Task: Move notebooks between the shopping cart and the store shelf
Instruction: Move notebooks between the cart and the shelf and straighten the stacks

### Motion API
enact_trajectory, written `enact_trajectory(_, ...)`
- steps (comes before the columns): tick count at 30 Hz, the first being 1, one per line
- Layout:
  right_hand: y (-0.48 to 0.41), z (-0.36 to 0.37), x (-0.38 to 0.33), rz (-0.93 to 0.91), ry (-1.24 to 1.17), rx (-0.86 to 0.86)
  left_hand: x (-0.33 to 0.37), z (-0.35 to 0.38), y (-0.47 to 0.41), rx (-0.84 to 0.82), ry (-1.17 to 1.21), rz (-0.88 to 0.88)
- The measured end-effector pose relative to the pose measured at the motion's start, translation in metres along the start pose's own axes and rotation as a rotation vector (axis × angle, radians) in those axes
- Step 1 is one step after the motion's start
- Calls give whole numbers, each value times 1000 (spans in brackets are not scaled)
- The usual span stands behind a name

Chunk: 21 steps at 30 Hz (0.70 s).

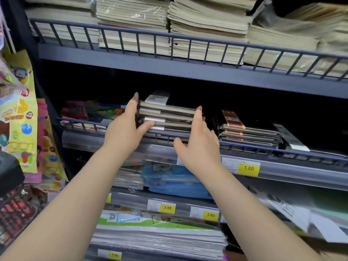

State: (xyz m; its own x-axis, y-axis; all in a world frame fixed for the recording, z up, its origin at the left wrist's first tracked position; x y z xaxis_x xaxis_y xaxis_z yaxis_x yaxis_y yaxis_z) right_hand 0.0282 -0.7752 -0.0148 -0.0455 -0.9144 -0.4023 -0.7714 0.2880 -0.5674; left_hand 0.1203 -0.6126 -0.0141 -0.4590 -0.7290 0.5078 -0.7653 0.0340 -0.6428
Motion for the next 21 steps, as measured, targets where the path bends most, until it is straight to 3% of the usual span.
enact_trajectory(5, -3, 2, 5, -21, 172, 30, -2, 2, -5, -89, -170, 3)
enact_trajectory(12, -2, -6, 7, 8, 54, 1, 9, 0, -4, -130, -355, 61)
enact_trajectory(16, -2, -5, 5, -27, 52, -28, 11, -1, -8, -170, -329, -10)
enact_trajectory(21, -1, -8, 10, 6, -2, -48, 12, -1, 2, -147, -308, 35)
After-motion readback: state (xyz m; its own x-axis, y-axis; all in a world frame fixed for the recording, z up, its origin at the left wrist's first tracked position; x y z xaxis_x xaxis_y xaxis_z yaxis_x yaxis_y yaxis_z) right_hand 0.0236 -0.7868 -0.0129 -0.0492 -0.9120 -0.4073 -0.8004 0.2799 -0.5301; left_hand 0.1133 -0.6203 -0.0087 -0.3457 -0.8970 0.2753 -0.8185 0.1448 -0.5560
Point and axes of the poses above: each hand's wrist, its own y-axis away from the middle knuckle, its own z-axis out of the palm, x = y × z, the point moved 5 cm from there along -y, towards the middle knuckle, and after that the axes turned 9 degrees about x, right-handed, at the moved point
